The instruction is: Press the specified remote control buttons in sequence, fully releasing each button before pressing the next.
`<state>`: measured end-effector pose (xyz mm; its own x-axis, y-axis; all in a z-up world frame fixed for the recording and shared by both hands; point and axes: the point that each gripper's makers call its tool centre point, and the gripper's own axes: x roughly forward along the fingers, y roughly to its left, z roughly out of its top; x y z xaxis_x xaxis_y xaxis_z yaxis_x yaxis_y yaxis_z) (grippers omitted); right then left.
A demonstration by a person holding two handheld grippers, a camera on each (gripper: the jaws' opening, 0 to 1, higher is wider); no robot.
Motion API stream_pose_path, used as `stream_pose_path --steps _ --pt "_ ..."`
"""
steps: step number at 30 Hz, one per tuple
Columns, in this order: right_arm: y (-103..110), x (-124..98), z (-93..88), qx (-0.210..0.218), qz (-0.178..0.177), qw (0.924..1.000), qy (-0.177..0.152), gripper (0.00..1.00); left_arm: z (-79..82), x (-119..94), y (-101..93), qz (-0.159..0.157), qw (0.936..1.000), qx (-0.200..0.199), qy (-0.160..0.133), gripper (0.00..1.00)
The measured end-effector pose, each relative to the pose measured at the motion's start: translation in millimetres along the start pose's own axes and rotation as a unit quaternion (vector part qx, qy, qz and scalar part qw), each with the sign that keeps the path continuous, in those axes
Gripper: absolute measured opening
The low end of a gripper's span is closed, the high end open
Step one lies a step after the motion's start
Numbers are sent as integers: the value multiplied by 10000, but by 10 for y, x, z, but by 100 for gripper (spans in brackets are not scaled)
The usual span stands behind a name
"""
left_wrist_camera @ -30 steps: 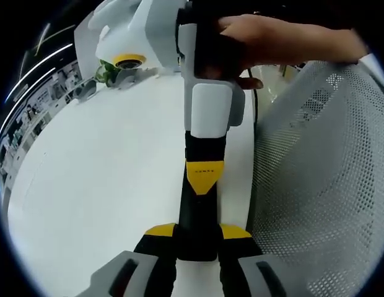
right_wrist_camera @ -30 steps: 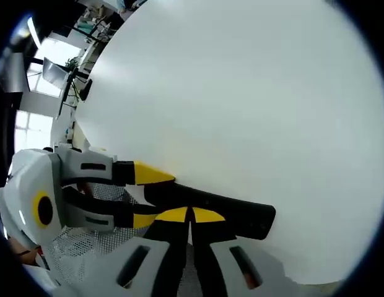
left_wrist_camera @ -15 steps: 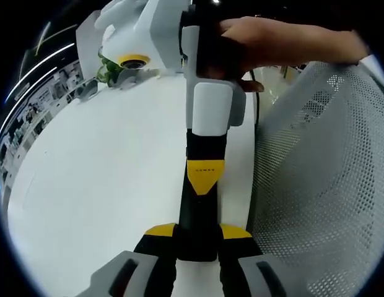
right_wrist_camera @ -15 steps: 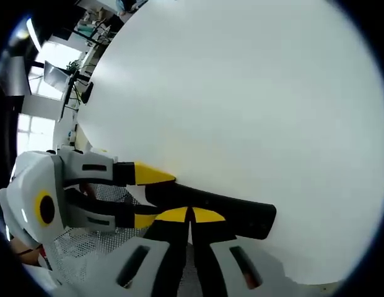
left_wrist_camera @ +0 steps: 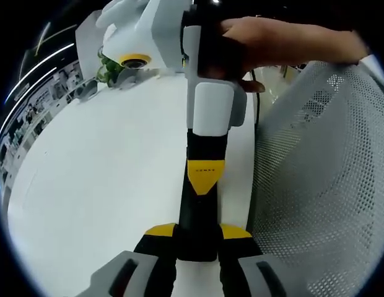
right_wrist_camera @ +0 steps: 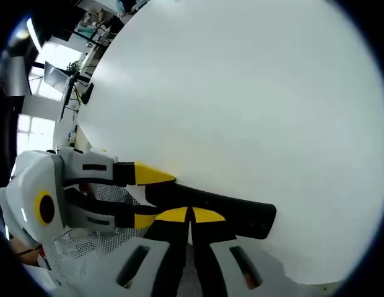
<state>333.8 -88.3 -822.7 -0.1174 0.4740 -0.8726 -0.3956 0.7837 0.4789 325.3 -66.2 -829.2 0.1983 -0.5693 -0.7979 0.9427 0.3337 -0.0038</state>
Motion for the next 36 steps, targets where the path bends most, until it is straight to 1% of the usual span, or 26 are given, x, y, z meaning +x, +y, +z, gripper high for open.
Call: stream_pose_path --steps 3,9,13,14,17,19,24,28,30,36 --pt "-4 0 2 -57 -51 10000 -4 0 0 2 2 -2 10000 -9 -2 25" --pt "-6 -4 -1 -4 1 10000 9 0 1 2 2 27 10000 -28 -13 25" --pt "0 -5 3 -126 -50 9999 33 0 1 2 1 26 10000 -26 -20 25" --pt "-1 -9 1 -110 -29 9999 30 0 1 1 1 28 10000 -27 -21 25" --pt "67 -40 63 127 312 9993 -143 0 3 0 -1 37 10000 -39 -21 25" --pt "63 -52 68 142 344 9991 -178 0 2 2 1 42 10000 -42 -23 25" --pt "104 -3 28 117 380 9992 -60 0 3 1 0 45 10000 -52 -16 25" --pt "119 28 33 -14 322 9995 -43 0 3 1 -1 47 10000 -55 -13 25" --pt "102 56 -1 -46 257 9996 54 0 3 2 0 47 10000 -55 -13 25" --pt "91 42 11 -49 245 9997 39 0 2 3 1 47 10000 -59 -7 25"
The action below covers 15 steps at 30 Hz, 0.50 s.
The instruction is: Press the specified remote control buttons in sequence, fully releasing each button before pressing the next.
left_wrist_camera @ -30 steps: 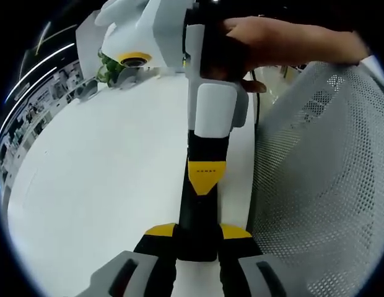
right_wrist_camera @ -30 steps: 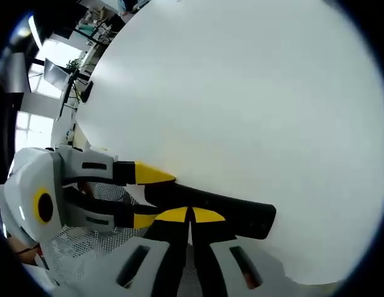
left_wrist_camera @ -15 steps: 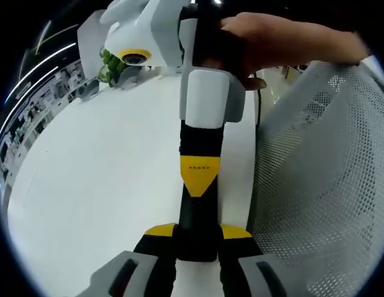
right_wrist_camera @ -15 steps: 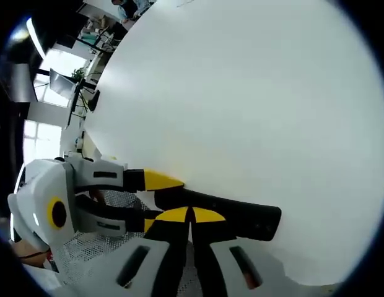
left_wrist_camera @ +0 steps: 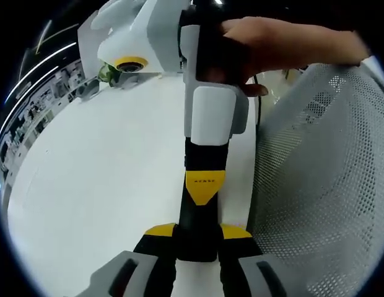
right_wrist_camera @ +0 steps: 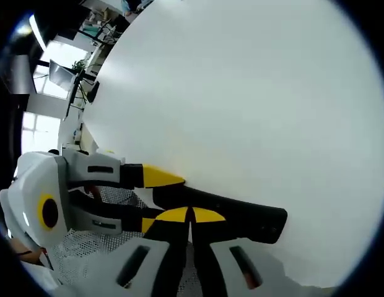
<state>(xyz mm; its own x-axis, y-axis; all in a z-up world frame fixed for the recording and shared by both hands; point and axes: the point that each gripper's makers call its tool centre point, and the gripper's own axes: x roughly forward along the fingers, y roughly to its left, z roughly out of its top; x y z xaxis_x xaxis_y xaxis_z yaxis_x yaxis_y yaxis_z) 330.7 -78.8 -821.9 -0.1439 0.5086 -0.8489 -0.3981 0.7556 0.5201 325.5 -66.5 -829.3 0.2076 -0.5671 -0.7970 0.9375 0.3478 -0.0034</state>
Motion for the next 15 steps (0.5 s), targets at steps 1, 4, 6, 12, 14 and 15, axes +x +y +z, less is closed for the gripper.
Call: stream_pose_path --steps 1,4,6,12,14,15 --pt "-1 -1 1 14 -1 10000 -4 0 1 0 -1 0 10000 -1 0 25" --pt "-3 -4 -1 -10 -35 10000 -2 0 2 2 -1 -2 10000 5 -4 25" --pt "-3 -6 -4 -51 -71 10000 4 0 4 2 -2 -4 10000 14 -6 25" --pt "-24 -5 1 38 -17 10000 9 0 5 0 -7 0 10000 12 -3 25" --pt "-15 -4 1 33 -32 10000 1 0 5 1 -5 -10 10000 16 -8 25" --pt "-15 -3 1 24 -44 10000 3 0 5 1 -6 -12 10000 17 -8 25"
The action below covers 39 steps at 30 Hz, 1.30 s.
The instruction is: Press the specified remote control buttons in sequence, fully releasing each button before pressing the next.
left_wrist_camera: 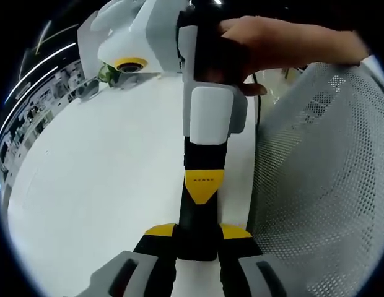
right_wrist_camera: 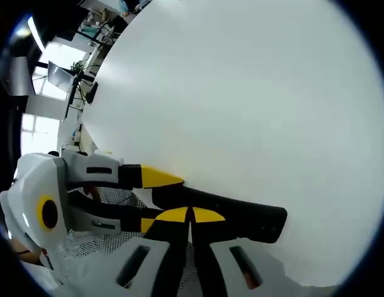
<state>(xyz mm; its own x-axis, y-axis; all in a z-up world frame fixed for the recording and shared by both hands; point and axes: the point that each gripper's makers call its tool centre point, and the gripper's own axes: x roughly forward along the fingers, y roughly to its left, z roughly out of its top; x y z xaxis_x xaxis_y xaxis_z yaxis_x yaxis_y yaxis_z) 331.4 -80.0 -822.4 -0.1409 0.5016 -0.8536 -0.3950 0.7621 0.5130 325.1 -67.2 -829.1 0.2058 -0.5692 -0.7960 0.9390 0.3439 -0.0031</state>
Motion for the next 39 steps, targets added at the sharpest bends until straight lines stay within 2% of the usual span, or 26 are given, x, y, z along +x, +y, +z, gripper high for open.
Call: stream_pose_path --steps 12,18,22,25,26,35,39 --pt "6 9 5 21 -36 10000 5 0 23 22 -6 19 10000 -15 -85 27" --pt "2 2 11 116 64 9999 17 0 24 20 -7 9 10000 -6 -68 27" --pt "16 4 6 26 14 10000 19 0 26 22 -7 -8 10000 19 -70 26" --pt "6 -2 7 4 -10 10000 10 0 -10 0 25 28 10000 33 35 26" --pt "-9 -10 11 1 -29 10000 -13 0 -45 -14 29 39 9999 -69 121 26" --pt "-162 -113 5 160 -230 9996 -43 0 -40 -27 34 24 9999 -20 102 25" --pt "-118 -123 19 286 -44 9995 -83 0 -39 -28 34 15 9999 -10 100 25"
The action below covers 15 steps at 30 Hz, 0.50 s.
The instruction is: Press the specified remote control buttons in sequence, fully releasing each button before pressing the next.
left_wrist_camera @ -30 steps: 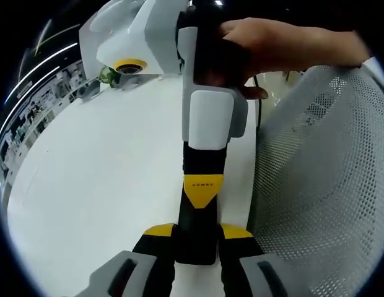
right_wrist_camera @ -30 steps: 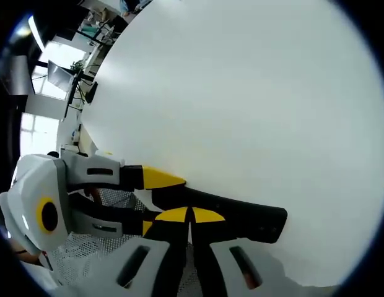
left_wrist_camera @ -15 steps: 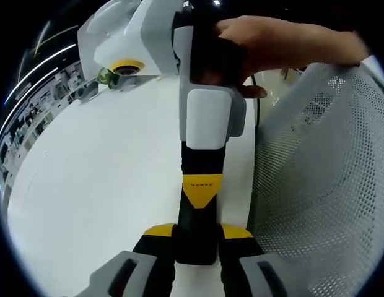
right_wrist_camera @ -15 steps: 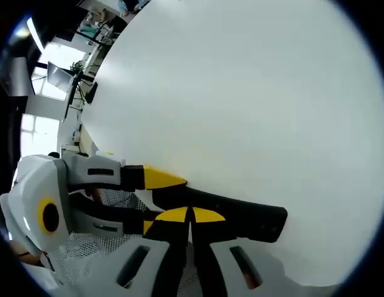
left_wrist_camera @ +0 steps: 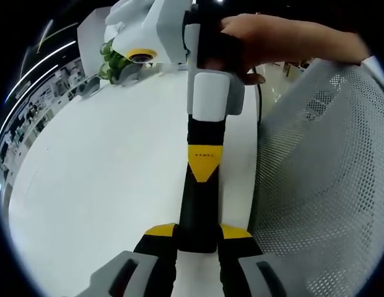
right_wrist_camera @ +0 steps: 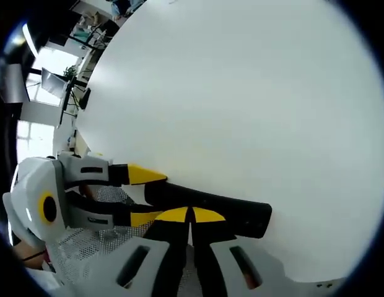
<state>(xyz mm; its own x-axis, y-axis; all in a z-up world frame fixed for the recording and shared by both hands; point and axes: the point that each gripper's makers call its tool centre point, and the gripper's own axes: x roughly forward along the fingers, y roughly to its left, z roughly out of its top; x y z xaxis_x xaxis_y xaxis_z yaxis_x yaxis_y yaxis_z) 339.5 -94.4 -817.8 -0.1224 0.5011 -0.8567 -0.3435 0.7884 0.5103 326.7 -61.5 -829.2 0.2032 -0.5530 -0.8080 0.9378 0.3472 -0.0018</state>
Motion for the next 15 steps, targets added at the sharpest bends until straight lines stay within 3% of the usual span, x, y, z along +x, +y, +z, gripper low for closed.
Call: stream_pose_path --steps 5,15 --pt "-36 53 -47 -128 -201 9996 161 0 -1 0 0 -2 10000 -2 10 25" --pt "-20 49 -26 -69 -157 9998 93 0 -2 -1 -1 -10 10000 3 19 25"
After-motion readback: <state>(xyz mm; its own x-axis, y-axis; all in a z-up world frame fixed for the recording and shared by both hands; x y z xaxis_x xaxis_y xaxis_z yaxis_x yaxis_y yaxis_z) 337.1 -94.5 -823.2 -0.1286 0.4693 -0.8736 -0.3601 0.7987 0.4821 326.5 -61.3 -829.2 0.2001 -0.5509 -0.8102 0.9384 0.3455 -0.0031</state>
